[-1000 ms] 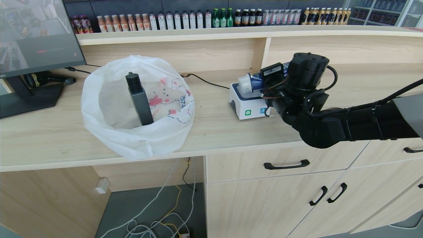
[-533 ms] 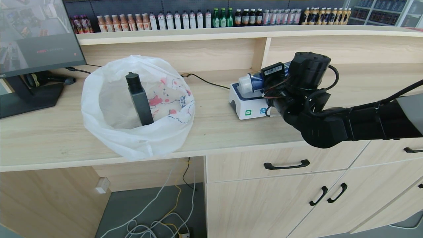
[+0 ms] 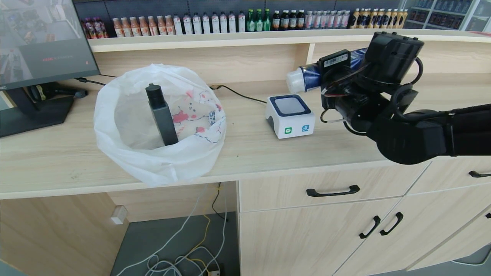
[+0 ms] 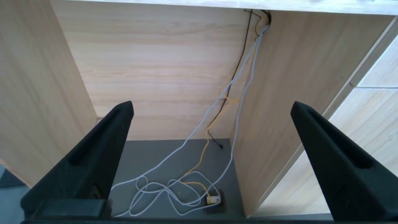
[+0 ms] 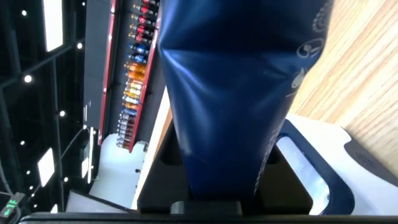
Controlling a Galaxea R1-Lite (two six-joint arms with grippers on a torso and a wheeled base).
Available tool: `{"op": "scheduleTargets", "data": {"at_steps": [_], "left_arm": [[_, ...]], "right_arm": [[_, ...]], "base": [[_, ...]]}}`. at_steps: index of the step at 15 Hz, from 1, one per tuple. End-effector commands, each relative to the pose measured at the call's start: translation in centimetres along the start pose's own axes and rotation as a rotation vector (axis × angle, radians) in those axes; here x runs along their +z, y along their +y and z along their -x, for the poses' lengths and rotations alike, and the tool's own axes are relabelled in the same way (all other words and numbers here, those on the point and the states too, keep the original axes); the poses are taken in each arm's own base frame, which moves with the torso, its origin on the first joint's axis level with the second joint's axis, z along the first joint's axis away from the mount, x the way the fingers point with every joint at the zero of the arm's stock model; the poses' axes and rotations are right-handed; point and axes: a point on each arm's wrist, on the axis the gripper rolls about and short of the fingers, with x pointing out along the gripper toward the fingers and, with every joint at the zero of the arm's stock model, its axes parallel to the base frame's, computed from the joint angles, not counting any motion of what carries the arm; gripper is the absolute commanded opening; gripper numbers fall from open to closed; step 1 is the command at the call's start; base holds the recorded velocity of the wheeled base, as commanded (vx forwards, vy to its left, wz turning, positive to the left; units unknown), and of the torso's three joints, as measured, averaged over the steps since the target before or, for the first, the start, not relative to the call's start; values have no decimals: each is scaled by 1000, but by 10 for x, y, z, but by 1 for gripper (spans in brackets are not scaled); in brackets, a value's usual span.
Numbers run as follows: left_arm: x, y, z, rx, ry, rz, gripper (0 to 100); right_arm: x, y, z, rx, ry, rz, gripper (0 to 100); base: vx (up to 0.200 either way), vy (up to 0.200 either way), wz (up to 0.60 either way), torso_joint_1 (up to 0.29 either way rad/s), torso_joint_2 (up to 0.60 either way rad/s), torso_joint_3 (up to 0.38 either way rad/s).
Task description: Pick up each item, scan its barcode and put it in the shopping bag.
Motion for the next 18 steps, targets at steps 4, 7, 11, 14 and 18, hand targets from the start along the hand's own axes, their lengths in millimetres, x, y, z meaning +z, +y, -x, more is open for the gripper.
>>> {"op": "scheduleTargets", "data": {"at_steps": [4, 7, 11, 14, 18], "left_arm": [[0, 0, 0, 0, -1, 0, 100], [0, 0, 0, 0, -1, 0, 100], [0, 0, 0, 0, -1, 0, 100], [0, 0, 0, 0, -1, 0, 100], [0, 0, 0, 0, -1, -2, 100]], "right_arm": [[34, 72, 62, 130, 0, -22, 0], [37, 83, 118, 181, 83, 105, 0], [43, 72, 172, 314, 100, 403, 0], [41, 19, 203, 465, 155, 811, 0], [38, 7, 199, 509, 98, 1141, 0]], "base": [[0, 0, 0, 0, 0, 0], [0, 0, 0, 0, 0, 0], [0, 0, 0, 0, 0, 0], [0, 0, 0, 0, 0, 0], [0, 0, 0, 0, 0, 0]]}}
